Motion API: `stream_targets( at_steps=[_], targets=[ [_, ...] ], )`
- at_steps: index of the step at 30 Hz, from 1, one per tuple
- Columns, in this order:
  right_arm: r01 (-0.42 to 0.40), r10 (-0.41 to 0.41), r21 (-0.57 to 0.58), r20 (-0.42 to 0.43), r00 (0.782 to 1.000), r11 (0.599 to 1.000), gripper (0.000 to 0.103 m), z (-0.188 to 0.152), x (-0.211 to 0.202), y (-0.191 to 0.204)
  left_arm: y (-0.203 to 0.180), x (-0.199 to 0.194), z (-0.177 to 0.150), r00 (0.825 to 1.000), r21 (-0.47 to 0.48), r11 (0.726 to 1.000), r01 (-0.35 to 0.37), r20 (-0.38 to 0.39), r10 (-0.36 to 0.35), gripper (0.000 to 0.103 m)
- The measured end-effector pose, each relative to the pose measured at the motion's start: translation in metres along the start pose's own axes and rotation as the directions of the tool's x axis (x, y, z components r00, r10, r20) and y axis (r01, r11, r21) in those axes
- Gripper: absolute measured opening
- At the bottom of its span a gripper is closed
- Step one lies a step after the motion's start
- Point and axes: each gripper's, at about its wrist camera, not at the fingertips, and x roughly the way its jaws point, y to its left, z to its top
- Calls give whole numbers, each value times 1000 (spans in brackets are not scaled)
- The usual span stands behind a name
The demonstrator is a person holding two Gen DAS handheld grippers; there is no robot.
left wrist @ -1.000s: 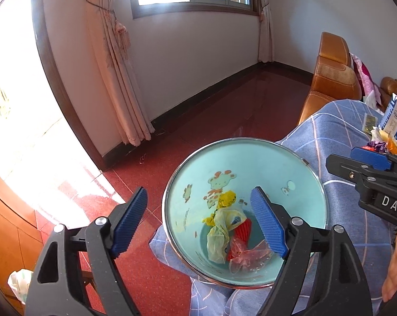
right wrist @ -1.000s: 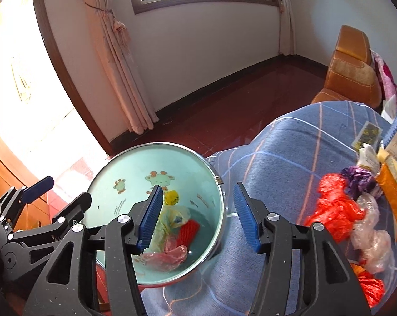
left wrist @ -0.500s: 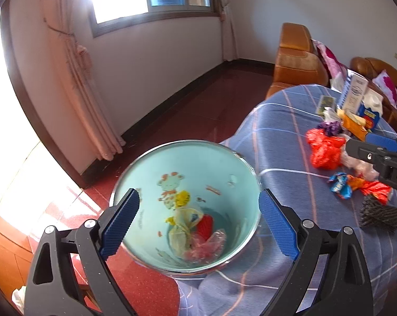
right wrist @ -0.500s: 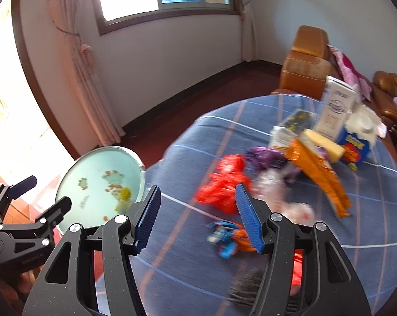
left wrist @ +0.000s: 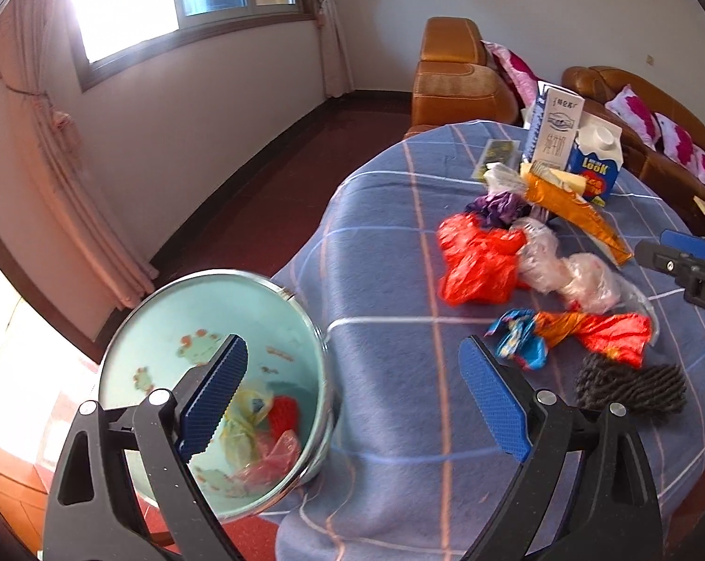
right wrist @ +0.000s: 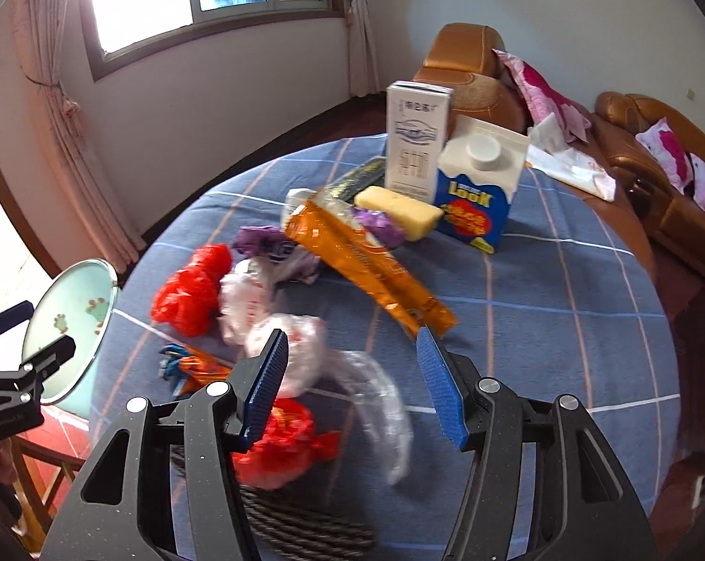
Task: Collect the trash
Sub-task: 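Return to the pile and grasp the orange snack wrapper with right tool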
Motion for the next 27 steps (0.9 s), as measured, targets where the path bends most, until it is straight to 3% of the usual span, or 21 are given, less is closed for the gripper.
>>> stream_targets(
  at_steps=[8, 12, 21, 23, 27],
  targets=[
    [9, -10, -16, -37, 999, 1000, 56, 11, 26, -29, -39, 29, 32, 996, 23, 996, 86, -15, -85, 90],
    [3, -7, -78, -50, 999, 997, 56, 18, 42, -27, -57, 46, 43, 996, 46, 995, 89, -23, -88, 90],
    [-48, 19, -222, -129, 991, 974, 56, 29, 92, -20, -59, 86, 49, 991, -16, 995, 103, -89, -104, 87],
    [-67, 35, -213, -150, 988, 975, 56, 27, 101, -22, -57, 91, 48, 990, -28, 995, 100, -97, -102, 77],
    [-93, 68, -163, -154, 986, 982, 37, 25, 104, -31, -53, 99, 46, 987, -45, 993, 109, -116, -114, 60]
  ],
)
